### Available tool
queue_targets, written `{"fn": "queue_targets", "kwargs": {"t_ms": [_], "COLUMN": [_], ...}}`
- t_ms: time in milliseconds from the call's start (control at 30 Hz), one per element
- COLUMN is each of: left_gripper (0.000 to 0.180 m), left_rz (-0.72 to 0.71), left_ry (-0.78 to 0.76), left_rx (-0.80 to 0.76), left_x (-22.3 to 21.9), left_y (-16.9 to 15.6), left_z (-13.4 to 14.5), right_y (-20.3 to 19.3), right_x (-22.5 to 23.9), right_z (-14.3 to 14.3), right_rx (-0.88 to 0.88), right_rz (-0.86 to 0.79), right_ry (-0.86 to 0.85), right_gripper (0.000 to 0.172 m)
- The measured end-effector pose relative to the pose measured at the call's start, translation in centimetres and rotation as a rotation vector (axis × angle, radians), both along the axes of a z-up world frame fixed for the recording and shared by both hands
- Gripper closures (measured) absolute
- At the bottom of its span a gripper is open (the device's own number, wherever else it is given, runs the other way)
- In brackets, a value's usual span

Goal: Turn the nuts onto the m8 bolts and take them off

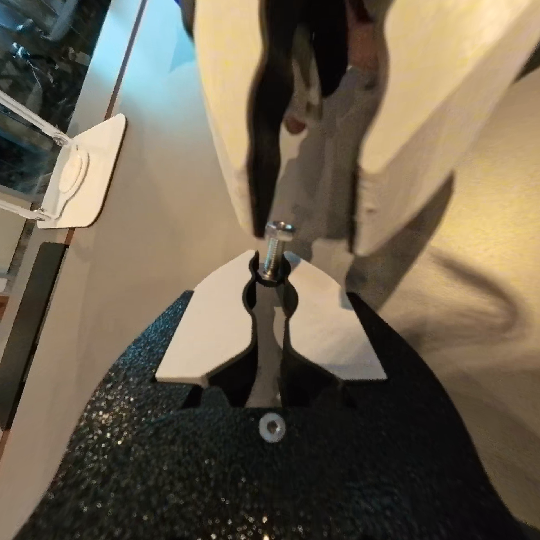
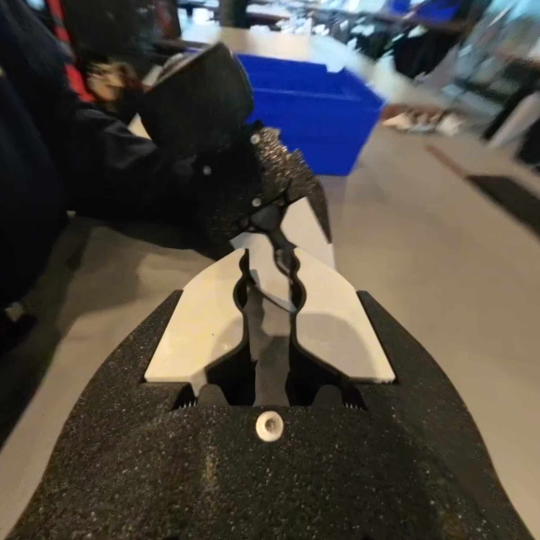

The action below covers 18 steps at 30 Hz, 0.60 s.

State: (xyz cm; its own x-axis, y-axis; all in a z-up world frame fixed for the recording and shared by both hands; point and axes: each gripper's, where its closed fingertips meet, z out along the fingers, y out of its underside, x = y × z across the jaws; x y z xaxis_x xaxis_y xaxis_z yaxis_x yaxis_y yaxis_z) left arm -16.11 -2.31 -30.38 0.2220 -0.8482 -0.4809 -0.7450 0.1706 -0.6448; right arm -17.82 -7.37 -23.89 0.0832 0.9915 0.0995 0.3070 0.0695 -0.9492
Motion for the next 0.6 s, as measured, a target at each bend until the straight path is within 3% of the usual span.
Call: {"fn": "queue_targets", "kwargs": {"t_ms": [100,300,433,533,600], "left_gripper": [0.167,0.167,0.167,0.167,0.167], "left_rz": [0.012,0.024,0.023,0.035,0.041], "left_ry": [-0.013,0.008,-0.001,-0.007,-0.008], "left_rx": [-0.014,0.005,-0.01,-0.019,-0.021], "left_x": [-0.2,-0.2,-0.2,-0.3,-0.4], "left_y": [0.1,0.3,0.2,0.3,0.4], "left_z": [0.0,0.0,0.0,0.0,0.0], "right_y": [2.4,2.4,1.2,2.4,3.1], "right_x": [1.3,1.2,0.4,1.0,1.7], "right_z": [-1.1,-3.8,-2.0,-1.8,-3.1], "right_rx": [0.05,-0.3,-0.174,-0.077,-0.138], "right_rz": [-0.155,-0.165,-0.078,-0.167,-0.213], "right_ry": [-0.108,-0.164,-0.092,-0.12,-0.193], "right_gripper": [0.147,0.142,0.146,0.144,0.144]}}
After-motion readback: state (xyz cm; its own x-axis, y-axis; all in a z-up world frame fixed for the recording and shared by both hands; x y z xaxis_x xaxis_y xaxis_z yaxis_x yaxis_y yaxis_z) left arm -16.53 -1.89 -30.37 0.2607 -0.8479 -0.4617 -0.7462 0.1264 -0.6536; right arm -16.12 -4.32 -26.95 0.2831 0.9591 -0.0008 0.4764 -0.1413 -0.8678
